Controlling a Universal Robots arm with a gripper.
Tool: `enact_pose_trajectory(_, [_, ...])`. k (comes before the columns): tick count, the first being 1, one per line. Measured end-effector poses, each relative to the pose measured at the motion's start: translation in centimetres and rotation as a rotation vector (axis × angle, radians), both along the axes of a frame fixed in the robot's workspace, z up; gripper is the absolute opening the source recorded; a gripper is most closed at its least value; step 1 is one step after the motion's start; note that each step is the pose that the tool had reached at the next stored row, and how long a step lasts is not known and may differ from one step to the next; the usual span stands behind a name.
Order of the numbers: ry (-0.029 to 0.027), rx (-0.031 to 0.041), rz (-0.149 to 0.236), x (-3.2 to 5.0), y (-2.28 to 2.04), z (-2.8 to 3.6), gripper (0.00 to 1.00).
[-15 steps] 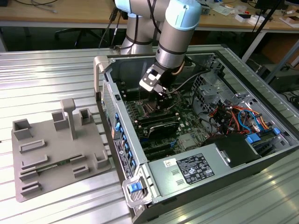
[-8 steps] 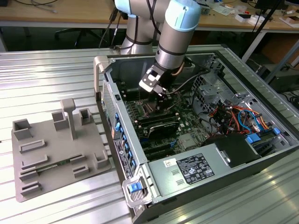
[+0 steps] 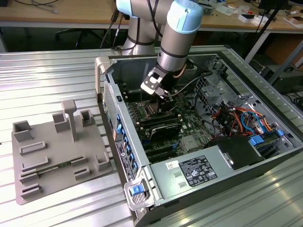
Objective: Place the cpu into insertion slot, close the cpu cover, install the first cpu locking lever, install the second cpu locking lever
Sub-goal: 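Place the cpu into insertion slot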
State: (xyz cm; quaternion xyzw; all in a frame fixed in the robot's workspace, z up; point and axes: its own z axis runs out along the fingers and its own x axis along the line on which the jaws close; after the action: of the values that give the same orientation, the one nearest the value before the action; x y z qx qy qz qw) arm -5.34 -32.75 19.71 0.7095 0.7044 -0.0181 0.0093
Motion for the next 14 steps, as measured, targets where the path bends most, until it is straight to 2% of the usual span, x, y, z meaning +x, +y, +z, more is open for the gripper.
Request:
enact_pose_trajectory(2, [0.0002, 0.0000, 0.000, 0.00, 0.01, -0.01, 0.61])
enact_pose_trajectory(3, [0.0000, -0.0002, 0.000, 0.00, 0.00, -0.02, 0.56])
enact_pose_trajectory(10, [0.0001, 0.0008, 0.000, 0.00, -0.01, -0.04, 0.56])
enact_pose_trajectory(12, [-0.0006, 0.0103, 0.000, 0.01, -0.01, 0.30, 0.56])
enact_pose_trajectory(14, [-0.0002, 0.0140, 0.000, 0.00, -0.01, 0.62, 0.56])
